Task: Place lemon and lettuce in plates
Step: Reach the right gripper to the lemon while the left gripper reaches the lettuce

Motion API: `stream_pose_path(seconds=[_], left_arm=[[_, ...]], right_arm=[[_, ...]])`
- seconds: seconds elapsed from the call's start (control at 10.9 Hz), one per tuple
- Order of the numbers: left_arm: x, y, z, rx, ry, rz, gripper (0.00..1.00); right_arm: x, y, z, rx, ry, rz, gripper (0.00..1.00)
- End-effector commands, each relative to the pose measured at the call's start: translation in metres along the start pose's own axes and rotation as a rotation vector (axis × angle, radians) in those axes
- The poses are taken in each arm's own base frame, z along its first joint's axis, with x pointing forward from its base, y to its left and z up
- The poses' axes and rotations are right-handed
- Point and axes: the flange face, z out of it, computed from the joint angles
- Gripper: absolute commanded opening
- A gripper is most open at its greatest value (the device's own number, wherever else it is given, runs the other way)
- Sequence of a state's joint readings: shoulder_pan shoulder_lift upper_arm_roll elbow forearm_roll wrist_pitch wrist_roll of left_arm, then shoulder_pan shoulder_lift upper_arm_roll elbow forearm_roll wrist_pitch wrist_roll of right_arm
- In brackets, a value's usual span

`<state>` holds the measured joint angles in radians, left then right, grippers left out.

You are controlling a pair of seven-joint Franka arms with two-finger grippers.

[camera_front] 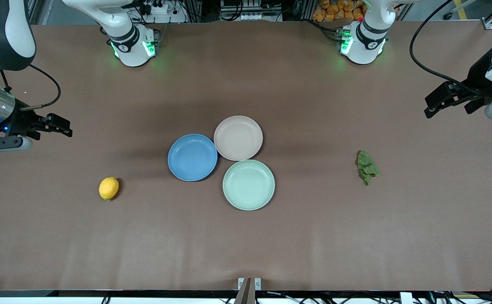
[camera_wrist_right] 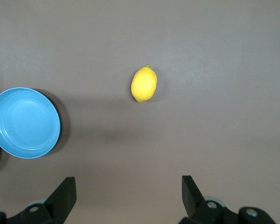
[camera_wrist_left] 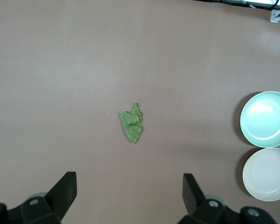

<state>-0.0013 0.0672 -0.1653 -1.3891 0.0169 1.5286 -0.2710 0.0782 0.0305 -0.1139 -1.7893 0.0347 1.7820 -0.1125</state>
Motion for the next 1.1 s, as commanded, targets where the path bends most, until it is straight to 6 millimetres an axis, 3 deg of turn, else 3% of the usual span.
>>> stream_pose_path(seconds=[0.0,0.18,0.37,0.55,0.64,0.83,1.01], left_arm=[[-0.005,-0.003,-0.002,-0.016,-0.009,0.027,1.00],[-0.004,-0.003,-0.001,-0.016,-0.011,0.027,1.00],[-0.002,-0.002,0.011,-0.018,-0.035,0.038,1.00],[0.007,-0.002,0.036,-0.024,-0.081,0.041,1.00],[0.014,-0.011,0.050,-0.021,-0.107,0.025,1.00],[0.021,-0.012,0.069,-0.018,-0.136,0.024,1.00],[0.039,-0.012,0.118,-0.016,-0.206,0.021,1.00]], right_arm=[[-0.016,0.002,-0.043,-0.005,0.002,0.004,1.00],[-0.022,0.001,-0.071,-0.005,0.025,0.003,1.00],[-0.018,0.002,-0.062,-0.006,0.022,0.003,1.00],[-0.003,0.005,-0.012,-0.012,0.040,0.008,1.00],[0.003,0.007,0.020,-0.015,0.044,0.011,1.00],[0.019,0.009,0.085,-0.026,0.056,0.011,1.00],[0.041,0.008,0.145,-0.037,0.055,0.010,1.00]])
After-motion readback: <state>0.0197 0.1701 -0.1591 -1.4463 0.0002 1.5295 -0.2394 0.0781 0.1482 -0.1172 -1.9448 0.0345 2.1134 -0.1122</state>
